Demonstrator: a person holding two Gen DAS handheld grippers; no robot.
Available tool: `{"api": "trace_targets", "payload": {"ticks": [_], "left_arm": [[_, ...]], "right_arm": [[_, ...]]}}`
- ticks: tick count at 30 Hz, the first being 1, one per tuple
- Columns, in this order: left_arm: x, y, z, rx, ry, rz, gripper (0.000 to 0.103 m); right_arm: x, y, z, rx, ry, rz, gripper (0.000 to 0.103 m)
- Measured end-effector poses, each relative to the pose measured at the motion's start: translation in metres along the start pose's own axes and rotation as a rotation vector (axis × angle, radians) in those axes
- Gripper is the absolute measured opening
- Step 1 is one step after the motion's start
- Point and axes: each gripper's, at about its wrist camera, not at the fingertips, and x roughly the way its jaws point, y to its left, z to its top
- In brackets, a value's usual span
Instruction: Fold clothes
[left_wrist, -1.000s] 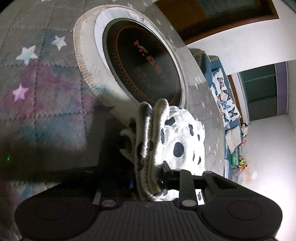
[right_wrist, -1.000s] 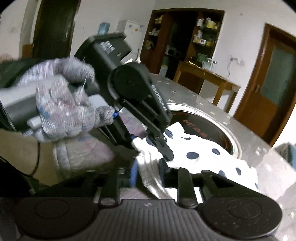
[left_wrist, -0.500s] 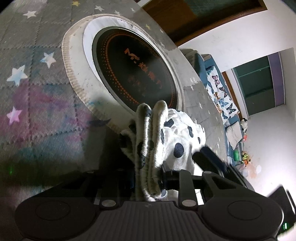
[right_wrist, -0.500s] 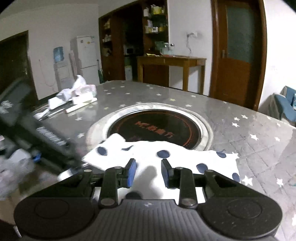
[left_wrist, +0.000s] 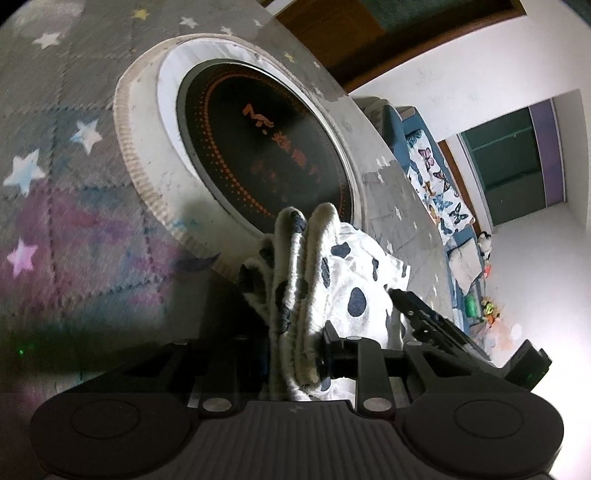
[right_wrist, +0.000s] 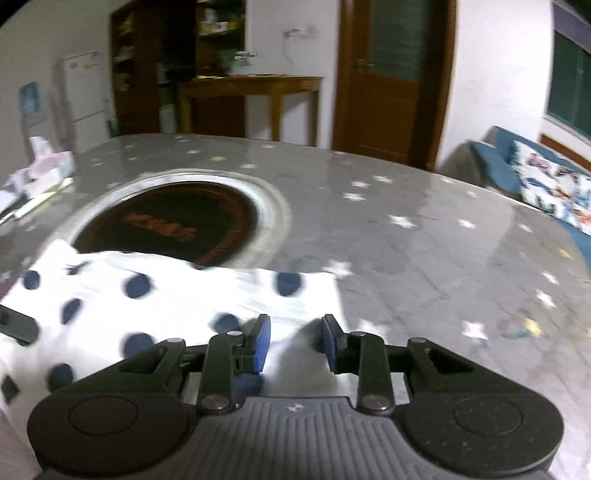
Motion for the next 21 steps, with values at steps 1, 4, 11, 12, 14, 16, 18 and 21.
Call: {"api": "trace_targets", "payload": {"ticks": [1, 4, 11, 12, 14, 16, 18, 21], "left_arm": [[0.001, -0.002, 0.002, 0.01, 0.001, 0.004, 0.028], [0.003, -0.003, 0.004, 0.026, 0.004, 0.012, 0.029], [0.003, 0.0, 0.005, 0.056, 0.005, 0.019, 0.031], [0.002, 0.0, 0.006, 0.056, 0.006, 0.018, 0.031], [0.001, 0.001, 0.006, 0.059, 0.008, 0.018, 0.031], [0.002, 0.001, 0.007, 0.061, 0.009, 0.017, 0.031], [0.002, 0.001, 0.007, 0.061, 0.009, 0.015, 0.031], [0.002, 0.001, 0.008, 0.066, 0.01, 0.014, 0.031]], "right_arm": [[-0.004, -0.002, 0.0, 0.004, -0.008, -0.009, 0.03], [-0.017, 0.003, 0.001, 0.017, -0.046, 0.029, 0.03], [-0.05, 0.046, -0.016, -0.06, -0.072, 0.185, 0.039], [-0.054, 0.052, -0.021, -0.074, -0.068, 0.205, 0.039], [-0.064, 0.062, -0.034, -0.103, -0.061, 0.209, 0.039], [-0.072, 0.067, -0.046, -0.123, -0.052, 0.194, 0.039], [-0.079, 0.062, -0.057, -0.114, -0.04, 0.157, 0.039], [-0.09, 0.047, -0.073, -0.074, -0.023, 0.103, 0.039]]}}
